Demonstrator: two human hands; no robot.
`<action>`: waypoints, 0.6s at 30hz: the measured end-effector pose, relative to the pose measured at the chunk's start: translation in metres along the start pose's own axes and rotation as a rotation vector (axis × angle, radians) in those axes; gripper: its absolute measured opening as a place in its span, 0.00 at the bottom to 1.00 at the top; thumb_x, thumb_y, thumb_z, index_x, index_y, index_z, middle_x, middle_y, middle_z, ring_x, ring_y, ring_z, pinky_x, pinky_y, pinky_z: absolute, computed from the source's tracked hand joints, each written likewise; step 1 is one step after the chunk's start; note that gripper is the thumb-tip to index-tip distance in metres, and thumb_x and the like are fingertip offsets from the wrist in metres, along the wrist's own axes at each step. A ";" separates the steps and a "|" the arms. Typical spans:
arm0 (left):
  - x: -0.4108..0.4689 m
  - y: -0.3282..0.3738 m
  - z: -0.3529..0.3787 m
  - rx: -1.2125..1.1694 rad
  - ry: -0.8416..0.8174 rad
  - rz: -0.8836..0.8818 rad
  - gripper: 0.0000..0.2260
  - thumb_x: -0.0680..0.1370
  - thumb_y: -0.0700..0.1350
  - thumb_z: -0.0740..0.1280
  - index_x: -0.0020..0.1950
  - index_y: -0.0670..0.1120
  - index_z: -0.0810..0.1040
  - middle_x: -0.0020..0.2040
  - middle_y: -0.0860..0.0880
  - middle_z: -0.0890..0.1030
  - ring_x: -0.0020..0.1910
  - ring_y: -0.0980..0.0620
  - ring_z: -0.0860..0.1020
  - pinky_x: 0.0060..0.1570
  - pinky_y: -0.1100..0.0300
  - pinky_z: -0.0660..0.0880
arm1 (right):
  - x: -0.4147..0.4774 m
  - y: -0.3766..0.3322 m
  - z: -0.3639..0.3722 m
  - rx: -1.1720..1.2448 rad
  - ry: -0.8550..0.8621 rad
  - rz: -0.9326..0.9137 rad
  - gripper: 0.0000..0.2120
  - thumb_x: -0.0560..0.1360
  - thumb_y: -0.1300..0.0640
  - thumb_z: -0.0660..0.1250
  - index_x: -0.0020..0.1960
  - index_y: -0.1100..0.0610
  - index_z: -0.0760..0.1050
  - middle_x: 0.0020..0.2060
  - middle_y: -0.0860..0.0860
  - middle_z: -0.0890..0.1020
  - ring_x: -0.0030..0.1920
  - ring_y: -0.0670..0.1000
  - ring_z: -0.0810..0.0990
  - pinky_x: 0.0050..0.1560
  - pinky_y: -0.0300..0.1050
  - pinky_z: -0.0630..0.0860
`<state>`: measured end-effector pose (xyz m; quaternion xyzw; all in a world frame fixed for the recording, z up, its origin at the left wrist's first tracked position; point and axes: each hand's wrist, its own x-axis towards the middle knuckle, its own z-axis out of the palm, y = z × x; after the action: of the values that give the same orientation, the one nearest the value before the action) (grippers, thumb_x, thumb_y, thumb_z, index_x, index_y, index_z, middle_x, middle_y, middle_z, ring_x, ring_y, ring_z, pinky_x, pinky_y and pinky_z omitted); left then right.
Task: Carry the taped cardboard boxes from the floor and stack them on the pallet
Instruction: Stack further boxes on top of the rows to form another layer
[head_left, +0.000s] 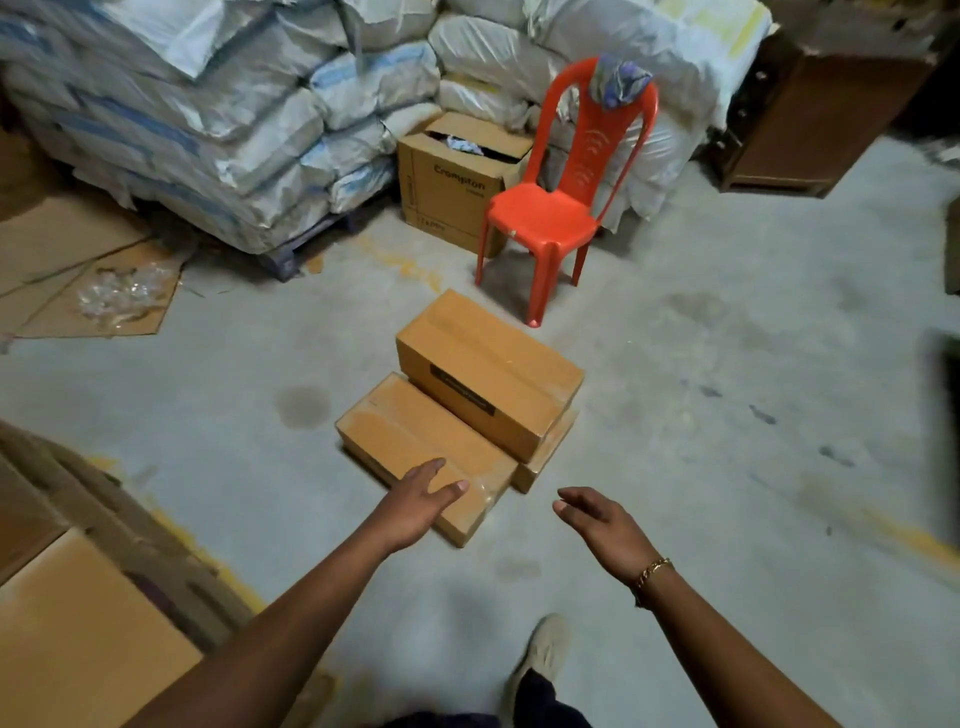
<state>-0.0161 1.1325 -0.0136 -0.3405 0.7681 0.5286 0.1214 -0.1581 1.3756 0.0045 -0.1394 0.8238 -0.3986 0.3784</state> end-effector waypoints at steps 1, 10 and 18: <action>0.014 0.011 0.007 -0.015 0.019 -0.029 0.33 0.80 0.65 0.63 0.81 0.55 0.60 0.81 0.50 0.62 0.78 0.46 0.63 0.74 0.48 0.63 | 0.016 0.000 -0.016 -0.009 -0.020 0.009 0.17 0.80 0.44 0.67 0.66 0.48 0.77 0.61 0.44 0.80 0.59 0.43 0.77 0.57 0.39 0.70; 0.119 0.088 0.062 -0.201 0.078 -0.159 0.30 0.81 0.61 0.64 0.80 0.52 0.63 0.78 0.48 0.66 0.76 0.47 0.66 0.72 0.51 0.64 | 0.166 -0.027 -0.119 -0.142 -0.192 0.020 0.16 0.80 0.44 0.67 0.65 0.48 0.78 0.60 0.44 0.80 0.60 0.46 0.77 0.59 0.40 0.69; 0.246 0.110 0.050 -0.316 0.154 -0.262 0.30 0.82 0.58 0.65 0.80 0.46 0.64 0.78 0.44 0.67 0.75 0.45 0.68 0.72 0.50 0.67 | 0.328 -0.050 -0.159 -0.190 -0.271 0.048 0.15 0.78 0.44 0.68 0.62 0.48 0.79 0.60 0.44 0.81 0.62 0.46 0.78 0.62 0.41 0.70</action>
<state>-0.2782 1.1035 -0.0887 -0.4917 0.6316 0.5946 0.0752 -0.4995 1.2567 -0.0622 -0.2073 0.8024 -0.2872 0.4804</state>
